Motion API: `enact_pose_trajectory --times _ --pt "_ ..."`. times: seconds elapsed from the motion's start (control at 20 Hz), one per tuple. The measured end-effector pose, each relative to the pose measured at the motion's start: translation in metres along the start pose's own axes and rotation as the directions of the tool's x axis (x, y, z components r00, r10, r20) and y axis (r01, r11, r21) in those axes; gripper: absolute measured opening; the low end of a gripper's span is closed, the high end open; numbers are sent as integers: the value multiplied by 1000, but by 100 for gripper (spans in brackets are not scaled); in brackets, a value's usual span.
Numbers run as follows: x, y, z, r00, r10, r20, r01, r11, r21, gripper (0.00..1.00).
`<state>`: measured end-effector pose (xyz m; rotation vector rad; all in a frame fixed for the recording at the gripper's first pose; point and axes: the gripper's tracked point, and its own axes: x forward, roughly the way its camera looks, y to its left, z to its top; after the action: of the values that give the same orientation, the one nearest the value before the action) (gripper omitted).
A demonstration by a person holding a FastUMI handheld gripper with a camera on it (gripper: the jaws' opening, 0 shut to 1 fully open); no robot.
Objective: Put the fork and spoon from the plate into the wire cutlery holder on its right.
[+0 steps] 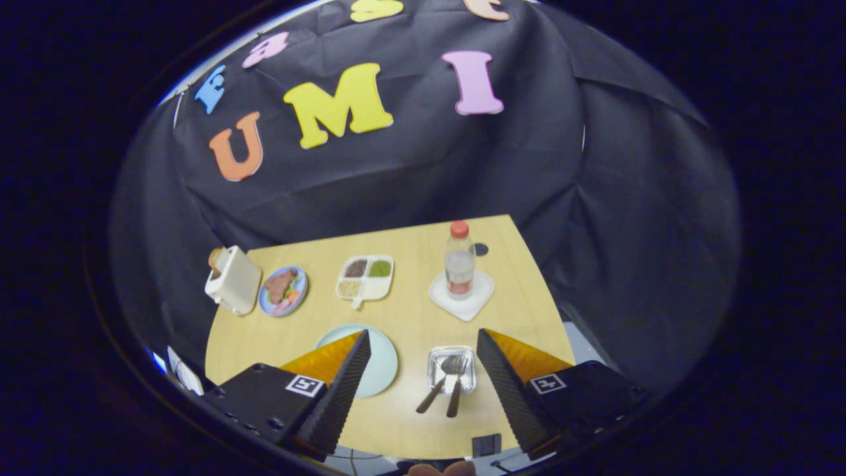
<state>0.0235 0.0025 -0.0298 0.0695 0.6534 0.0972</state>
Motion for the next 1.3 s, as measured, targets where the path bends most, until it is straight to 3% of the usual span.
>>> enact_pose_trajectory --times 0.15,0.3,0.55,0.85,1.3 --pt "-27 18 46 972 33 232 -26 999 -32 97" --pt "-57 30 77 906 32 422 -6 998 -63 96" --pt "-102 51 80 814 48 579 13 995 -101 96" --pt "-118 57 47 800 60 597 -3 995 -96 96" --pt "-116 55 47 804 55 592 -5 996 -86 96"
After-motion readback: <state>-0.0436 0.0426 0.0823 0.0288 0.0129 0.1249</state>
